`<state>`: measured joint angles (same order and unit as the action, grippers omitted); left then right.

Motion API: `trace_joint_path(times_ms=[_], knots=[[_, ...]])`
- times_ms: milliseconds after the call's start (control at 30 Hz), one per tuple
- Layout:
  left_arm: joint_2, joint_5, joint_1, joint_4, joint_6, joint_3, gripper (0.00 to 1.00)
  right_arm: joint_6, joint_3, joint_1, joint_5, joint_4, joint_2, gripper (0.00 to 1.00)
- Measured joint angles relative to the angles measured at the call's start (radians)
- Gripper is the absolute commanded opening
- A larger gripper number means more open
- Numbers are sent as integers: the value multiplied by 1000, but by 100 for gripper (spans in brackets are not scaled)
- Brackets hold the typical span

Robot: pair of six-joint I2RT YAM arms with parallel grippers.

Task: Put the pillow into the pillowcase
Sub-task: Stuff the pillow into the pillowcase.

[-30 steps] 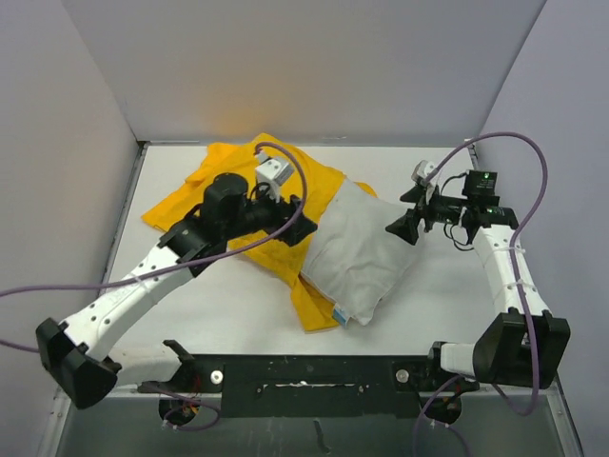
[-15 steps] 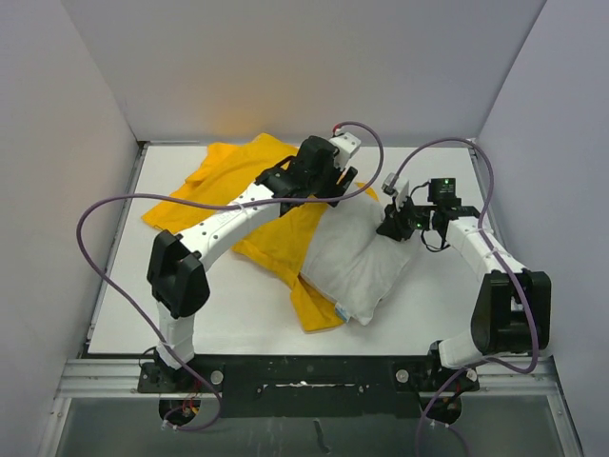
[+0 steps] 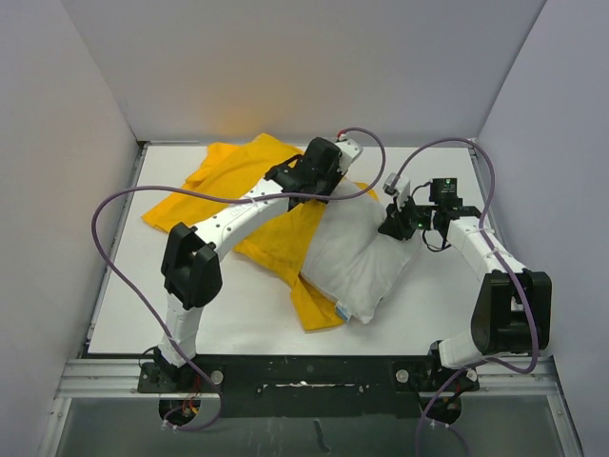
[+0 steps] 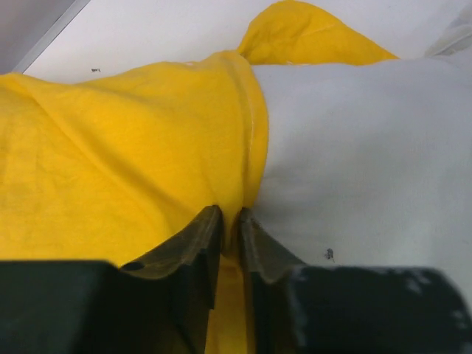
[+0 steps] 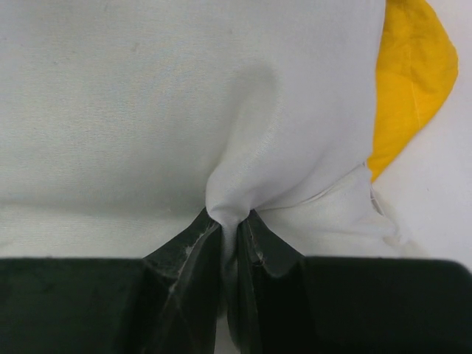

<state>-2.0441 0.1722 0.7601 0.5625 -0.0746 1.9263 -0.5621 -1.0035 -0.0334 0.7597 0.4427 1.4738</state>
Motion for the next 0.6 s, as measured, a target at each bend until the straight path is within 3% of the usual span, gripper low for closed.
trace_joint_path(times_ms=[67, 267, 433, 600], knots=[[0, -2, -2, 15, -3, 10, 0, -2, 0, 0, 0, 0, 0, 11], [0, -93, -8, 28, -6, 33, 0, 1, 0, -2, 8, 0, 0, 5], [1, -354, -27, 17, 57, 33, 0, 89, -1, -2, 84, -37, -1, 0], [7, -612, -37, -72, 200, 32, 0, 316, -47, -5, 199, -179, -10, 0]])
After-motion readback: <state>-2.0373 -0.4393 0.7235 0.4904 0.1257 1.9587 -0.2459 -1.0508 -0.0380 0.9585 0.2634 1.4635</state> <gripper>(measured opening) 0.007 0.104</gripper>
